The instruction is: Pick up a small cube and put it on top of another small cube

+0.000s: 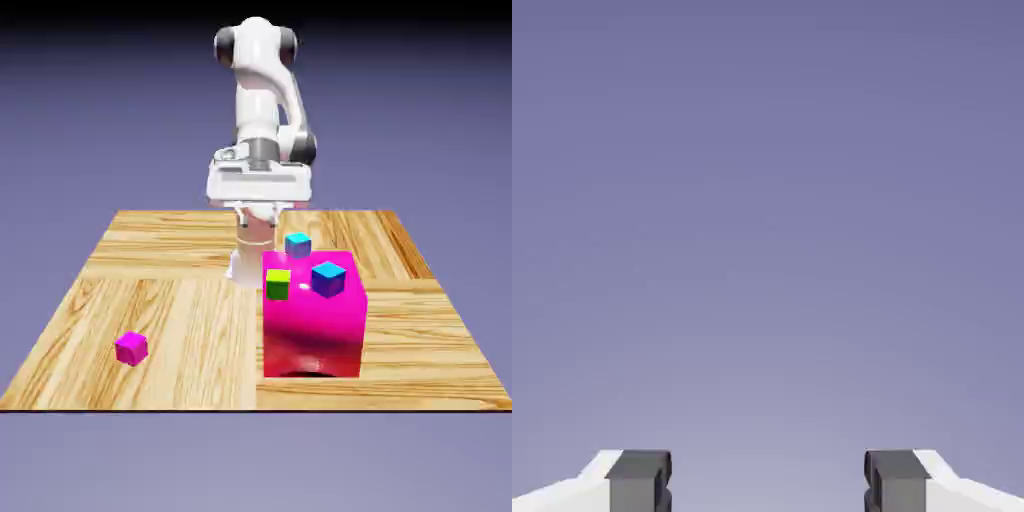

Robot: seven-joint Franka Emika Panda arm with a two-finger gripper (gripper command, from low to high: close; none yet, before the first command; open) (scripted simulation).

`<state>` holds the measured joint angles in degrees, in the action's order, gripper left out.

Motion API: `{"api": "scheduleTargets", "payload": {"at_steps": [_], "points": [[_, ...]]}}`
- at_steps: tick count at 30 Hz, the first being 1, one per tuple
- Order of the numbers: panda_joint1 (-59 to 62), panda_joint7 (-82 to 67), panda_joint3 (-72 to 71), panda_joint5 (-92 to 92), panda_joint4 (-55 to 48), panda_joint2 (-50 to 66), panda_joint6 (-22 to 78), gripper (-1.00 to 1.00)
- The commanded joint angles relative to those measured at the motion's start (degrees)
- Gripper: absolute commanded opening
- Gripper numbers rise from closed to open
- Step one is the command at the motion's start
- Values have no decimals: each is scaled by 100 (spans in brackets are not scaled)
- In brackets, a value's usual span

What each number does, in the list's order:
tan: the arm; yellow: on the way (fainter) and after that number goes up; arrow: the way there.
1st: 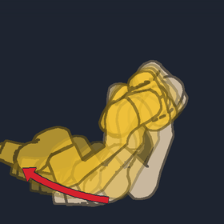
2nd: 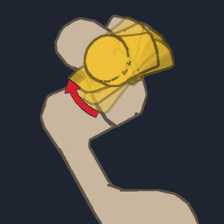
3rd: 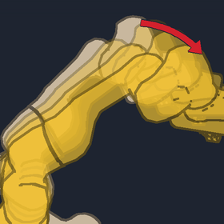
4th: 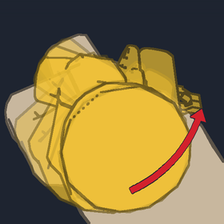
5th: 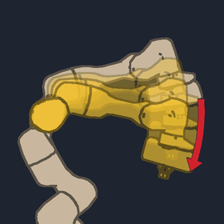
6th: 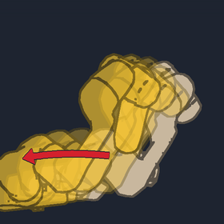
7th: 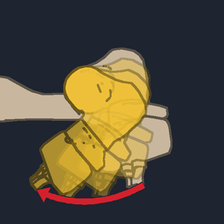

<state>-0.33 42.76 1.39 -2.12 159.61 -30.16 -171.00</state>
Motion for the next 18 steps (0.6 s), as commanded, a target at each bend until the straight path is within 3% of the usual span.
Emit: {"api": "scheduleTargets", "payload": {"at_steps": [1, 18], "points": [[30, 25, 116, -176, -115, 208, 250, 0], [756, 261, 2120, -2707, -1954, 3685, 4485, 0]]}}
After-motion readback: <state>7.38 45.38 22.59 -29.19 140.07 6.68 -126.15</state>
